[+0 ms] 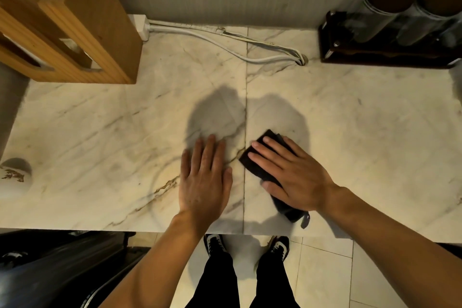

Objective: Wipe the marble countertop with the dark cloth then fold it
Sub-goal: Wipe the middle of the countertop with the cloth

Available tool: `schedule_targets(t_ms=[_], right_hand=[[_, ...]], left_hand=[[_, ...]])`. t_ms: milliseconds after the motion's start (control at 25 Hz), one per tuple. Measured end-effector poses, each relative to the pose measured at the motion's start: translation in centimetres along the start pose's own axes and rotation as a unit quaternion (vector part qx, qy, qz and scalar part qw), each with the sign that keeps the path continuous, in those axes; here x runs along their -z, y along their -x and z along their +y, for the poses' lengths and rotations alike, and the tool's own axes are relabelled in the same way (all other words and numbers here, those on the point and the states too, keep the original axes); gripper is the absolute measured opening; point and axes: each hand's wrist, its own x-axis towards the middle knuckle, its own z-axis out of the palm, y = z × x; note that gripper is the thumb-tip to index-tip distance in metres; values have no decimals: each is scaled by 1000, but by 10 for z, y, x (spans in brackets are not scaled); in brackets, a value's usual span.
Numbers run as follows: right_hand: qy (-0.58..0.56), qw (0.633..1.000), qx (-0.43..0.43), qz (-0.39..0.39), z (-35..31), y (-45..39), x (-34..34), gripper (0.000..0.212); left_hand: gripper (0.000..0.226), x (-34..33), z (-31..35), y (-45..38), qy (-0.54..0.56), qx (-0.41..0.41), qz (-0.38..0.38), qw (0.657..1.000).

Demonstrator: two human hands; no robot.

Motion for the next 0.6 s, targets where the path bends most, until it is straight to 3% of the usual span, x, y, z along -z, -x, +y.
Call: schedule_targets(t_ms=[280, 600], right_hand=[[-14, 992, -123, 25, 17, -51, 8, 63], [-64, 953, -291, 53, 39, -102, 11, 67]], left_hand=[[60, -2, 1, -3, -39, 9, -28, 999], [57, 0, 1, -4, -19, 1, 13, 1000]])
